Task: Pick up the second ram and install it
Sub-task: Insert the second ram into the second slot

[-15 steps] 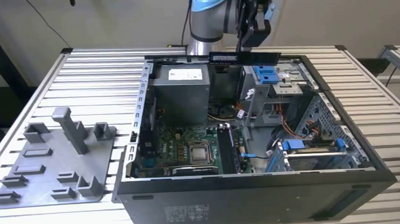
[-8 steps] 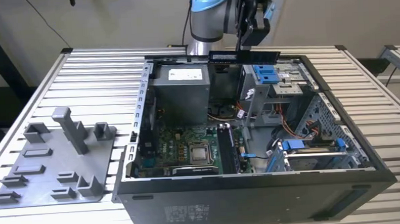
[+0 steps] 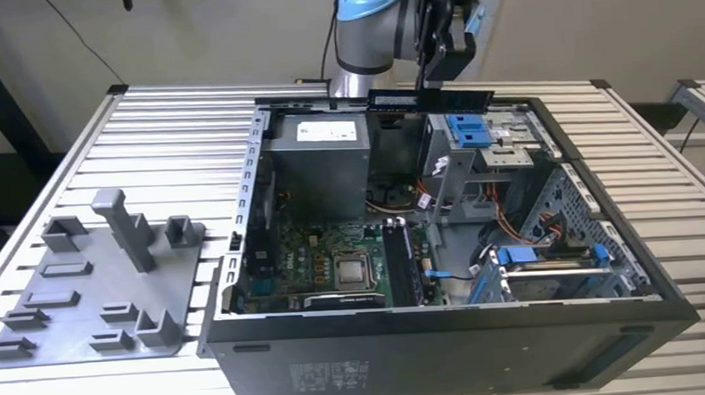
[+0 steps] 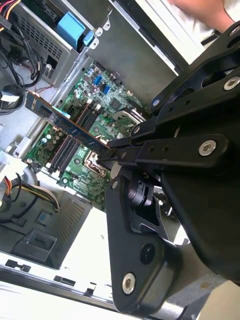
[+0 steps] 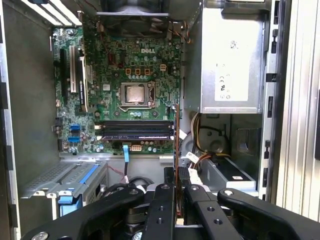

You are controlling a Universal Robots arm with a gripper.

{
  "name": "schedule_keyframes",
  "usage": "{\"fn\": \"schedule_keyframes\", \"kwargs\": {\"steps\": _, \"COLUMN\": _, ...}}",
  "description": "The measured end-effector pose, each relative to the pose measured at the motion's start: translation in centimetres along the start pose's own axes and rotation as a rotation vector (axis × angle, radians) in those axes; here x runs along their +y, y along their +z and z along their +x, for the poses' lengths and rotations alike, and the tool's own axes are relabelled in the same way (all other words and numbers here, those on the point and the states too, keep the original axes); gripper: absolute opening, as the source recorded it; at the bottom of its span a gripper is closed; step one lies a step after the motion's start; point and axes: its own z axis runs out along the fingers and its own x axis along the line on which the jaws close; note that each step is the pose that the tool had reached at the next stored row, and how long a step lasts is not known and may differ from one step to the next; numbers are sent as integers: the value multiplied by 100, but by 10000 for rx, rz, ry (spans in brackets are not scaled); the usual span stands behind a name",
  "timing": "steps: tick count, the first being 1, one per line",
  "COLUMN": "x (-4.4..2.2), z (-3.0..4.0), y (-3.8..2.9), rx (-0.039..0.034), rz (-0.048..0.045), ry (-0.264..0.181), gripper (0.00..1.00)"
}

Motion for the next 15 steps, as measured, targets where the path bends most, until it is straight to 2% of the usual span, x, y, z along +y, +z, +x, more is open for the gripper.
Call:
{"fn": "schedule_keyframes", "kwargs": {"steps": 6, "x": 0, "z": 0, "y": 1, "rx": 8, "rz": 10, "ry": 292, "gripper": 14}}
{"fn": "schedule_keyframes", "kwargs": {"steps": 15, "x": 0, "z": 0, "y": 8, "rx": 15, "rz": 49, "ry": 1391, "gripper": 14}}
